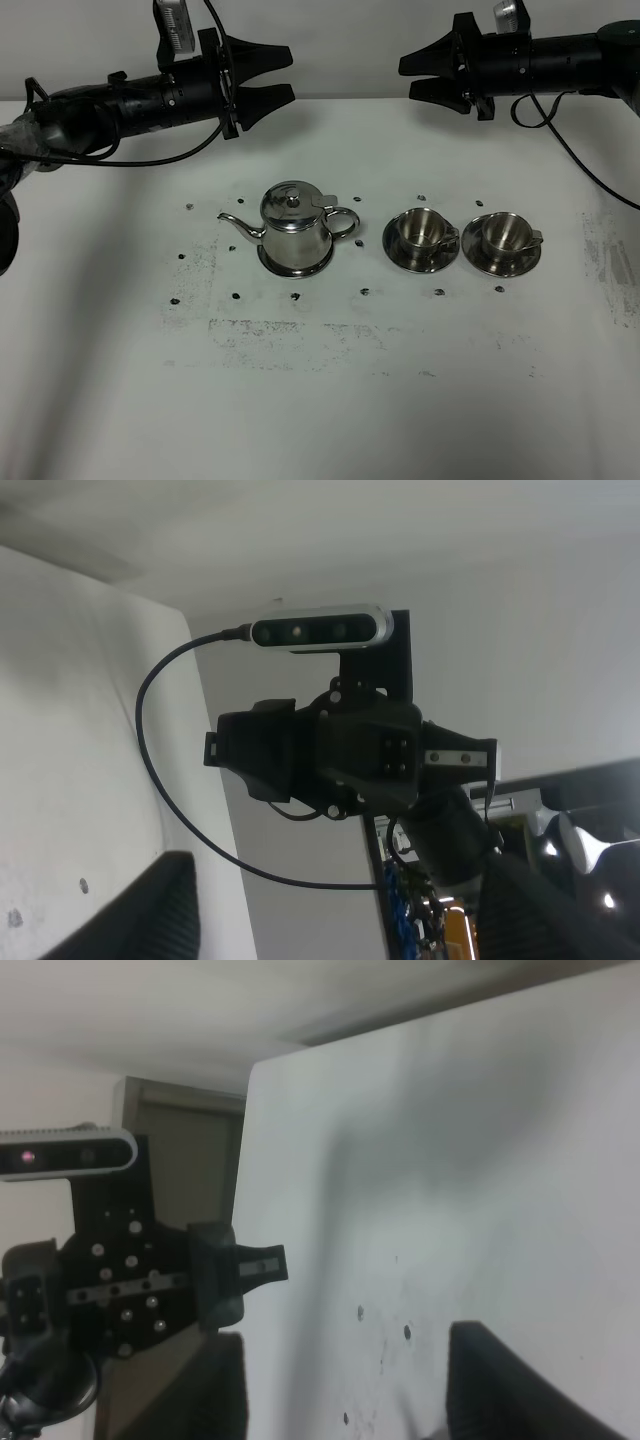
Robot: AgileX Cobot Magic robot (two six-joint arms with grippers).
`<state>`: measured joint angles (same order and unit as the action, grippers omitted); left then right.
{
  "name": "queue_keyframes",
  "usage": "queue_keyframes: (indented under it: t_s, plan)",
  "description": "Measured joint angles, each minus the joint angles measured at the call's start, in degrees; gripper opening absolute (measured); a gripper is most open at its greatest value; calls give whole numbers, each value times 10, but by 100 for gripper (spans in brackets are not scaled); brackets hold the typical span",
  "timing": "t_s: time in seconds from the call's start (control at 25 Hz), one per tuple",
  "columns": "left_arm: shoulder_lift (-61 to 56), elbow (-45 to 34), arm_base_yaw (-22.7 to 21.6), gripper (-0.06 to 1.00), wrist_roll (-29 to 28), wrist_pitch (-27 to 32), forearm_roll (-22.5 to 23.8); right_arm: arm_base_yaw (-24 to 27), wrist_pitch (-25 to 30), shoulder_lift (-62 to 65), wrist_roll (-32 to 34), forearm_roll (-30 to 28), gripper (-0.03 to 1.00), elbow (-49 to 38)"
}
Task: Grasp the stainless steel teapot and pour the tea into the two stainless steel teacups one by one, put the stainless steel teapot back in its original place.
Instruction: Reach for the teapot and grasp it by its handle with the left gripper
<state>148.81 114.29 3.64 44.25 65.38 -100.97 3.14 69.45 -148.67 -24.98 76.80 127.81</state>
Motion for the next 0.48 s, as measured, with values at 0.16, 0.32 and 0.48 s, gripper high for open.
queue_keyframes:
  t_s: [0.16,0.32,0.48]
  plan:
    - [0,0,0,59,-6,-4,0,0,0,0,7,0,46,0]
    - [0,0,0,63,-7,-4,0,0,0,0,11,0,53,0]
    - [-1,0,0,63,2,2,0,0,0,0,11,-1,56,5]
